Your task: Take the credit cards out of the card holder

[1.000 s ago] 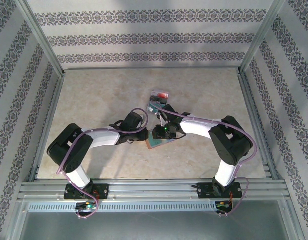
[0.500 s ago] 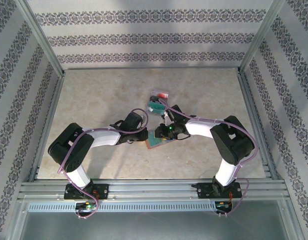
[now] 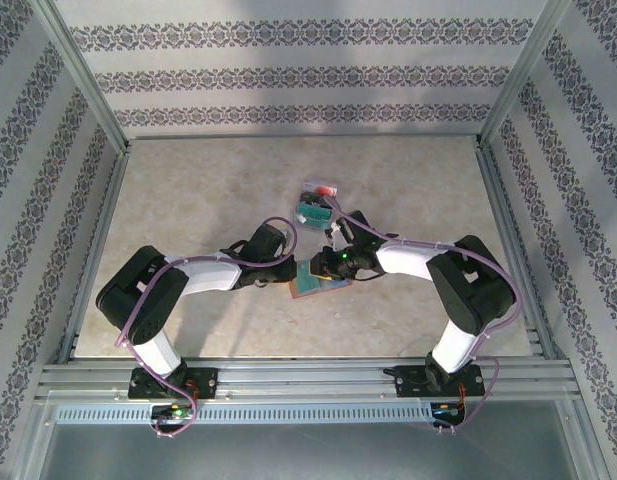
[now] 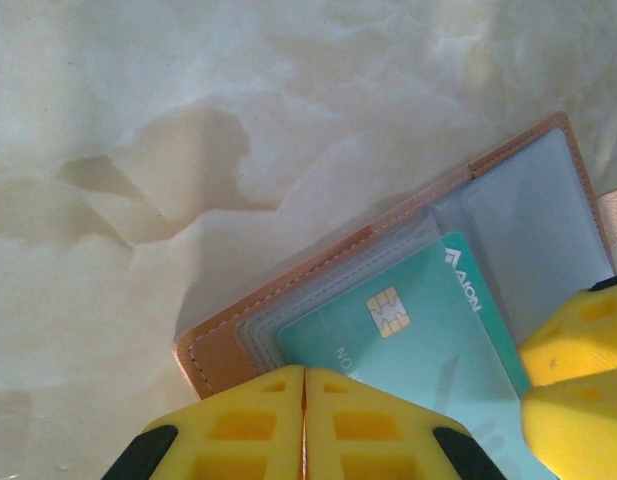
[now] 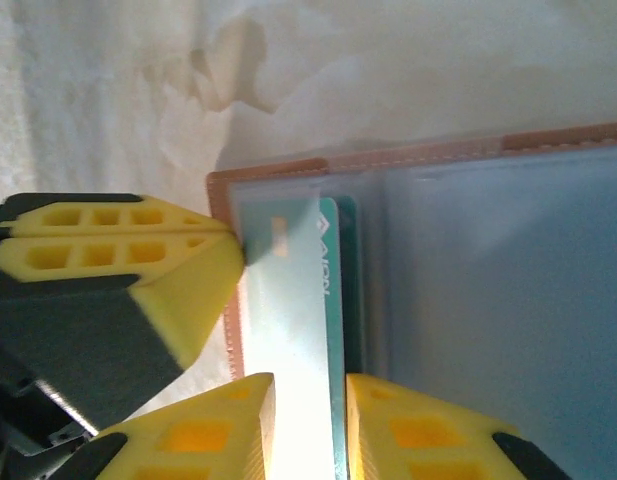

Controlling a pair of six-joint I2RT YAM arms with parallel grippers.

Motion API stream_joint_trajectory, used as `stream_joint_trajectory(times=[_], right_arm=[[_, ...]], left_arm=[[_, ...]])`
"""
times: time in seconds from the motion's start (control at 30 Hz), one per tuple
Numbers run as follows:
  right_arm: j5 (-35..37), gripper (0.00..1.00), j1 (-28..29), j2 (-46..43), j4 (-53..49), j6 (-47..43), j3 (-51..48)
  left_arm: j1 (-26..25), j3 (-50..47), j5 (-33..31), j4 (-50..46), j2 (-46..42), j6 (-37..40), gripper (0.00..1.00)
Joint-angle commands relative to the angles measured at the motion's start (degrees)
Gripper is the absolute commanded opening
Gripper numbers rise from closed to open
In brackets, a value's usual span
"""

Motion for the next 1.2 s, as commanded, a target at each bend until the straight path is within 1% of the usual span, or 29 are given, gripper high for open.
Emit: stream_joint_trajectory(times=[0.0,0.27,0.47,0.6,0.7,0.9,1.07,1.17], right_arm=[[-2.27,0.25,-0.28,-1.49,2.50,1.34,-1.01],[-2.74,0.25,-0.48,-0.01,4.20,2.56,-1.82],[-6.23,0.25,-1.25,2.55,11.27,5.53,-3.54],[-8.64,0.22,-2.07,3.45,17.00,7.90,-5.22],[-9.86,0.20,-2.76,3.39,20.39,9.41,-6.49],[-11.62,0.20,-4.22,1.77,25.02,11.57,-9.04],[-13.26,0.20,-5.18,1.19,29.39,13.77,-10.69],[-13.44,0.19,-5.36,1.43,30.30,14.23,-11.03]], left_arm=[[-0.07,0.26,-0.63,-2.45,0.11,1.40,0.08],[-0.03,0.13,-0.75,-2.44,-0.07,1.47,0.07],[-0.03,-0.01,-0.81,-2.46,-0.24,1.49,0.07],[-0.03,-0.04,-0.88,-2.42,-0.16,1.47,0.07],[0.04,0.04,-1.19,-2.65,0.02,1.47,0.08],[0.13,0.44,-1.96,-3.76,0.19,1.47,0.08],[0.23,0.48,-2.24,-4.14,-0.07,1.73,0.12],[0.23,0.50,-2.24,-4.19,-0.18,1.73,0.13]])
